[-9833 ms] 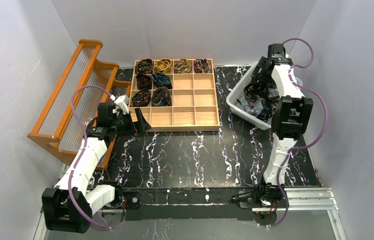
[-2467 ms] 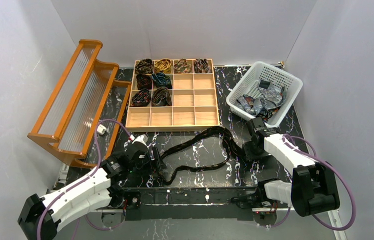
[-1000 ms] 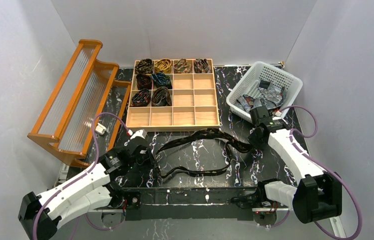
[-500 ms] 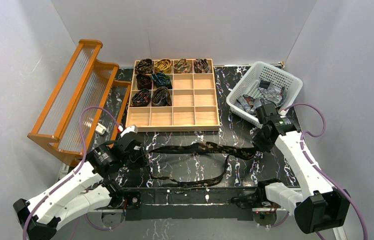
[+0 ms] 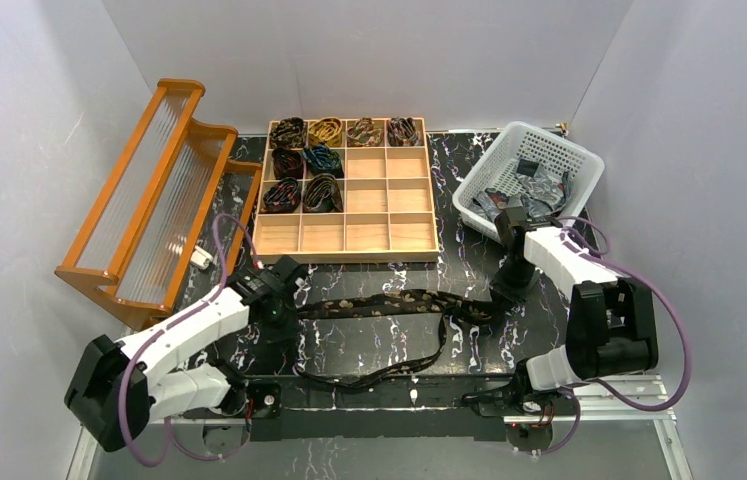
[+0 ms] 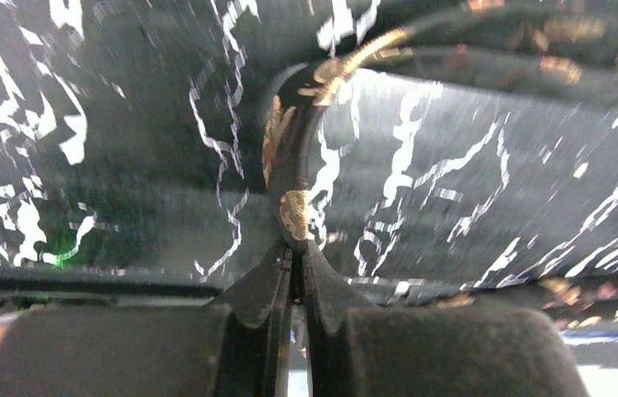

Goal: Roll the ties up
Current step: Flatten out the tie at the center of the board.

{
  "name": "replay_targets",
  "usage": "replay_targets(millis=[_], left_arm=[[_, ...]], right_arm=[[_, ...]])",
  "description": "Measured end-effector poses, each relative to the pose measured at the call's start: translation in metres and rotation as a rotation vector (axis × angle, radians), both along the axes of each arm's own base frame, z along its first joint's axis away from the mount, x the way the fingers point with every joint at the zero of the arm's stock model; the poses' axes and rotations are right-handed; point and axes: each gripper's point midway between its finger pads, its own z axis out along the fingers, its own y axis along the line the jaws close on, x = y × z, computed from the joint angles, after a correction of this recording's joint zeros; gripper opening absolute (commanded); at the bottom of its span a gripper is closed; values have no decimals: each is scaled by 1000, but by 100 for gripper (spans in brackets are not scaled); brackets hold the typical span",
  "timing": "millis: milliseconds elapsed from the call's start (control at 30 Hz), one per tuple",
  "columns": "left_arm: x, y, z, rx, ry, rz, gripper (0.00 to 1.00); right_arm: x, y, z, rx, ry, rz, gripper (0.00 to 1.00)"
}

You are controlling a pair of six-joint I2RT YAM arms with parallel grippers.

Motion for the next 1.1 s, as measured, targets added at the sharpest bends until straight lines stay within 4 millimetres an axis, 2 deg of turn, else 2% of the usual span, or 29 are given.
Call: replay_targets(millis=[33, 100, 133, 167, 267, 300, 467, 600, 733, 833, 867, 967, 1100], left_arm=[[6, 1, -1, -14, -1, 19, 6], [21, 6, -2, -53, -12, 76, 18], [26, 7, -1, -64, -20, 96, 29], [33, 11, -1, -71, -32, 118, 41], [39, 12, 3, -66, -42, 108, 46], [42, 12, 5, -67, -50, 107, 52], [50, 9, 12, -80, -87, 112, 77], [51, 12, 19, -86, -125, 133, 81], [50, 11, 32, -131, -178, 147, 81], [45, 11, 34, -161, -196, 165, 80], [42, 12, 32, -168, -195, 171, 79], [29, 15, 21, -177, -165, 191, 74], [15, 14, 3, -187, -100, 210, 65]], right_arm=[[3, 0, 0, 1, -13, 8, 33], [10, 1, 1, 6, -38, 18, 39], [13, 0, 0, 7, -47, 29, 52], [16, 0, 1, 7, -49, 36, 62], [29, 2, 6, 13, -80, 80, 72], [33, 2, 8, 17, -93, 96, 76], [44, 11, 24, 75, -171, 178, 80], [48, 32, 55, 207, -319, 285, 76], [60, 75, 101, 412, -655, 484, 76], [56, 112, 120, 529, -835, 730, 76], [45, 137, 123, 580, -865, 869, 75], [14, 191, 123, 687, -950, 1252, 70], [-32, 239, 109, 773, -988, 1652, 64]])
